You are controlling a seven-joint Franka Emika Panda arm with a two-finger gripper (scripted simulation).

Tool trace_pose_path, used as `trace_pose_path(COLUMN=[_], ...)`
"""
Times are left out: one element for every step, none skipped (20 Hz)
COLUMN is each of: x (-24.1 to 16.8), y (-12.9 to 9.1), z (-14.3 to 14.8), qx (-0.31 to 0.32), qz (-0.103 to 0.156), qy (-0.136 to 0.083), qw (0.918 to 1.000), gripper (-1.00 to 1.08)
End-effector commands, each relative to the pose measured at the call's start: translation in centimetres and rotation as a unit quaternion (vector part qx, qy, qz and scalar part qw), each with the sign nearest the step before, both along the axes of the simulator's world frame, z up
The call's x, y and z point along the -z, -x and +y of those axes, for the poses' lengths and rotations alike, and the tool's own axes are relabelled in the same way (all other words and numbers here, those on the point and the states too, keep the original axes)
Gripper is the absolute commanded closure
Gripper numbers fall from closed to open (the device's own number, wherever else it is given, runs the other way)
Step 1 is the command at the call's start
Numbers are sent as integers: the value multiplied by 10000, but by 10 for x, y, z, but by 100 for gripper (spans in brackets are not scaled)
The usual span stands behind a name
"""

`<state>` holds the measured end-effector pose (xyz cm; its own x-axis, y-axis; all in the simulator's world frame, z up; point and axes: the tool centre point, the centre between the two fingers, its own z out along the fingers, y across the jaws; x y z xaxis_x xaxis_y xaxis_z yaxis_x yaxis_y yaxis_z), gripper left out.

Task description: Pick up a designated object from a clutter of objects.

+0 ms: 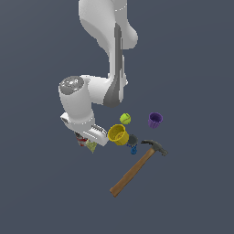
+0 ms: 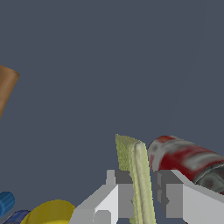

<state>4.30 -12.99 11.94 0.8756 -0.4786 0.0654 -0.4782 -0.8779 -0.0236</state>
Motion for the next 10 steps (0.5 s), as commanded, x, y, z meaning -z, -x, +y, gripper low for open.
trace_pose_path(x=[-5,-8,-11,-14,-18,-22,-27,-32,-38,-44], y=[2,3,5,7,9,12,15,18,21,24], z=[-1,-1,-2,-2,-3,-3,-4,-4,-5,-6], qx=[2,2,2,3,3,3,4,4,4,5], qz=[-4,0,0,5,10,13,19,25,31,37], qy=[0,-1,-1,-2,-4,-5,-6,-8,-9,-11], qw=[10000,10000,10000,10000,10000,10000,10000,10000,10000,10000], gripper=[108,108,108,108,108,108,108,108,108,108])
